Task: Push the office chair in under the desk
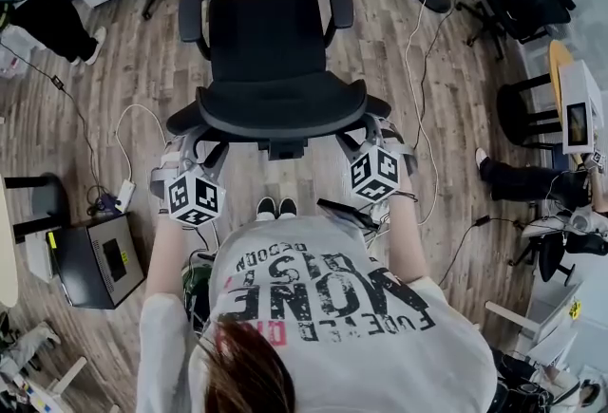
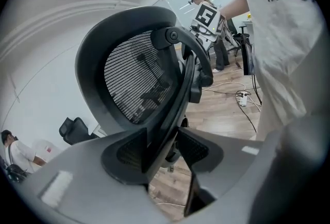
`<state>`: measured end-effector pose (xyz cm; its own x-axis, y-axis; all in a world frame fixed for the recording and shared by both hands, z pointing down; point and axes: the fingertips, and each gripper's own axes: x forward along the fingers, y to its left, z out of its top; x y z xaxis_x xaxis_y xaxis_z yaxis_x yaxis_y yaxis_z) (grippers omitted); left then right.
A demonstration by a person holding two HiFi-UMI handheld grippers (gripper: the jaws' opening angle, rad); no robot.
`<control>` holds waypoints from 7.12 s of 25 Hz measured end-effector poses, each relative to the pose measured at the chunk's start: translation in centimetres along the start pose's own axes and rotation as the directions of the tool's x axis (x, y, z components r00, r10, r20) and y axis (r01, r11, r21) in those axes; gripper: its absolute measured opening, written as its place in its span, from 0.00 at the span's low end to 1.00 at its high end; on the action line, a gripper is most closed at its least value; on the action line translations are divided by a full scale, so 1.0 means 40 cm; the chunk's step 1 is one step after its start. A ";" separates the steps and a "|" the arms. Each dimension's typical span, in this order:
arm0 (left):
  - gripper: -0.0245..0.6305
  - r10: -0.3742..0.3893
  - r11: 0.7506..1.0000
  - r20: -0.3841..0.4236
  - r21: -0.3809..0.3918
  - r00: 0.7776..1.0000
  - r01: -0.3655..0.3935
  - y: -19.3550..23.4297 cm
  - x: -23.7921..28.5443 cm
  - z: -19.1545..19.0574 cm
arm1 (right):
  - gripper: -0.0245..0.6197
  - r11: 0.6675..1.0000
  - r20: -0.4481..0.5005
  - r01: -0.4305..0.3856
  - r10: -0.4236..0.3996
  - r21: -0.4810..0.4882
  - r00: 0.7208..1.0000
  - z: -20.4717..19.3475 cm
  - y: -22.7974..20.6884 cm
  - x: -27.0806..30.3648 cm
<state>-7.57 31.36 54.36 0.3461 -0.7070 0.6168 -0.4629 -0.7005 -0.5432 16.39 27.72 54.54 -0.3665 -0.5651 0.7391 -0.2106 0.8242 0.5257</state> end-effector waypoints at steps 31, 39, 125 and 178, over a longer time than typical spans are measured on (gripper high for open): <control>0.34 -0.015 0.999 0.021 0.033 1.000 0.014 0.150 0.092 -0.067 | 0.31 0.999 -0.108 -0.013 0.017 0.035 0.994 0.061 -0.085 0.131; 0.34 -0.017 1.000 0.012 0.023 1.000 0.017 0.213 0.126 -0.080 | 0.31 1.000 -0.107 0.002 -0.001 0.012 0.994 0.085 -0.129 0.165; 0.35 0.065 0.996 0.010 0.053 0.998 -0.065 0.641 0.607 0.014 | 0.35 0.996 -0.167 0.089 -0.092 -0.024 0.982 0.013 -0.692 0.551; 0.36 0.124 0.992 -0.040 0.021 0.992 -0.123 0.901 0.889 0.063 | 0.37 0.995 -0.171 0.083 -0.091 -0.051 0.981 -0.020 -1.041 0.797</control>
<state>-9.88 -19.27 55.26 0.2537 -0.7837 0.5669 -0.4844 -0.6102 -0.6268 14.22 -24.65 56.55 -0.1854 -0.6358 0.7493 -0.1937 0.7712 0.6065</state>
